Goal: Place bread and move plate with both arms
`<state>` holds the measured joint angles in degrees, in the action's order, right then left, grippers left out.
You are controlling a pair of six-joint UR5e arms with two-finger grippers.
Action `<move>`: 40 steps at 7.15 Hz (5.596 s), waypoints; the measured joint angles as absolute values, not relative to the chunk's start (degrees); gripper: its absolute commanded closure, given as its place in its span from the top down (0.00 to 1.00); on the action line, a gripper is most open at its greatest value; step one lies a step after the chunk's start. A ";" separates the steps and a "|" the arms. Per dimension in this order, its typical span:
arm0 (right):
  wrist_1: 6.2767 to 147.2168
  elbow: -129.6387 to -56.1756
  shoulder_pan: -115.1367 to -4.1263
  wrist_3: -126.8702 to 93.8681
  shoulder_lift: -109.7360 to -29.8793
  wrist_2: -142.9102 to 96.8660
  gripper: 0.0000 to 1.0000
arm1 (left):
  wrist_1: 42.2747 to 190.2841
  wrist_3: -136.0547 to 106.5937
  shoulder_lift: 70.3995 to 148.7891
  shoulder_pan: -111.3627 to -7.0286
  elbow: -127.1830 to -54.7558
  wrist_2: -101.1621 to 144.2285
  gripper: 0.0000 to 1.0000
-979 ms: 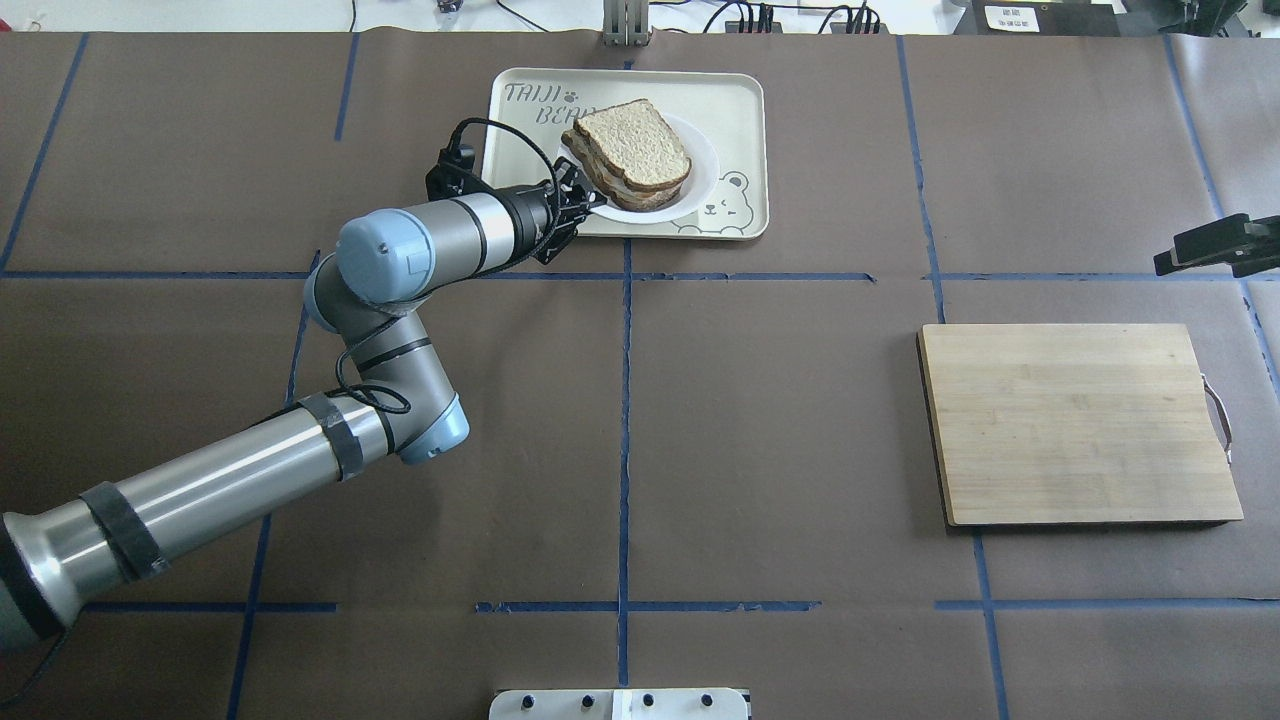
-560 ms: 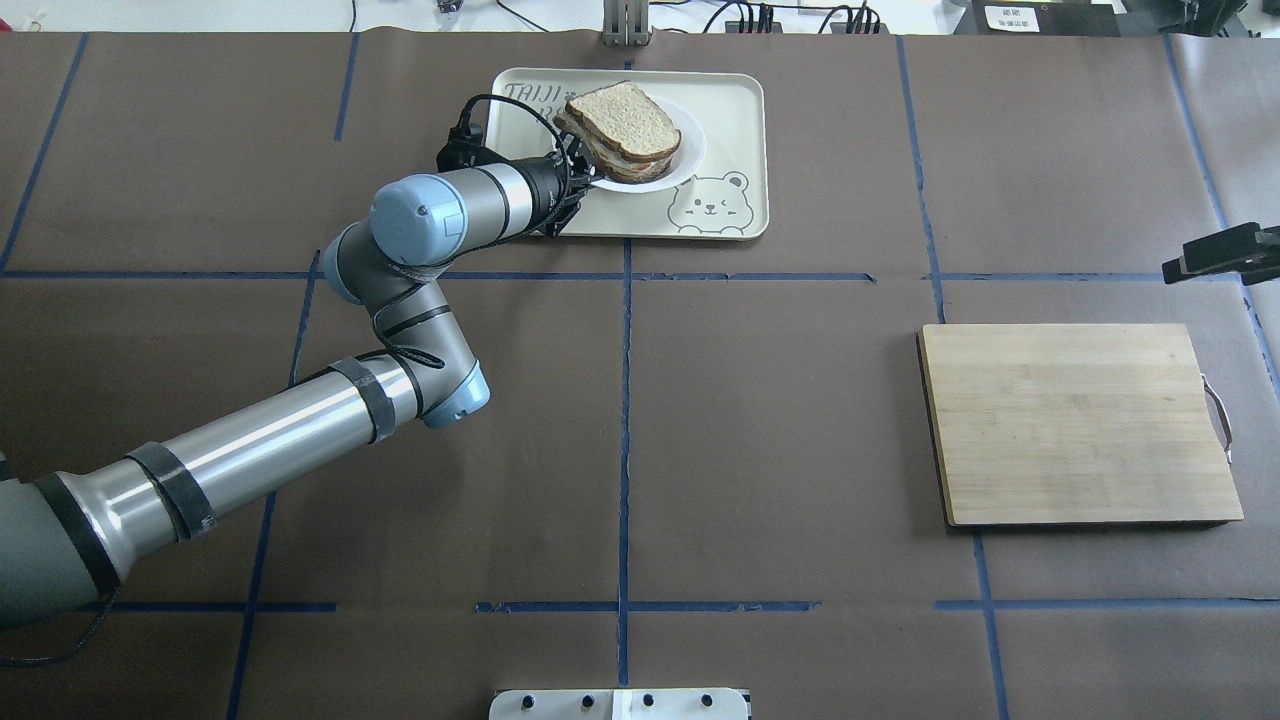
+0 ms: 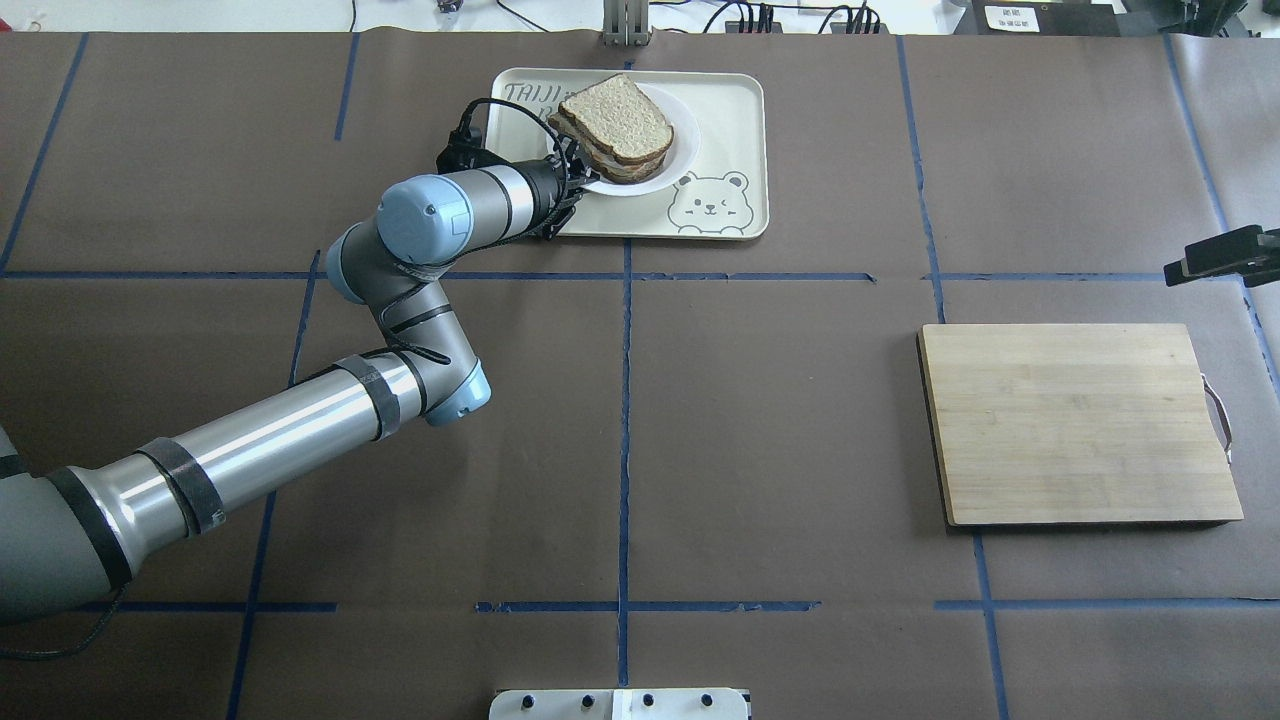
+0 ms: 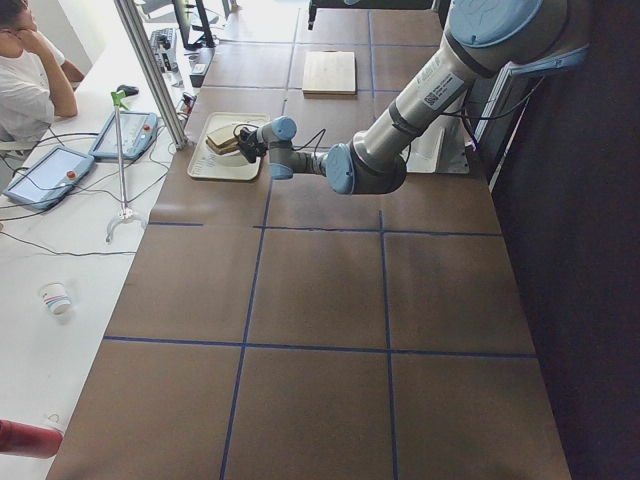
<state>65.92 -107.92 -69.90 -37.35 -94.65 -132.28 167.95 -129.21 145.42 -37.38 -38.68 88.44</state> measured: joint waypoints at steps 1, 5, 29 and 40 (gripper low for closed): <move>65.92 -107.88 -69.89 -37.35 -94.66 -132.28 1.00 | 167.97 -128.92 145.46 -37.37 -38.60 88.48 0.52; 65.94 -107.75 -69.84 -37.35 -94.64 -132.28 1.00 | 168.02 -125.21 144.85 -37.63 -39.46 88.81 0.51; 95.92 -105.18 -85.79 5.33 -98.93 -133.09 1.00 | 78.48 17.18 89.37 -90.46 -93.05 137.44 1.00; 95.37 -101.87 -85.98 3.41 -99.07 -136.58 1.00 | 80.42 8.46 87.19 -90.64 -99.92 138.51 1.00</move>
<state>95.37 -101.87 -85.98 3.41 -99.07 -136.58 80.42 8.46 87.19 -90.64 -99.92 138.51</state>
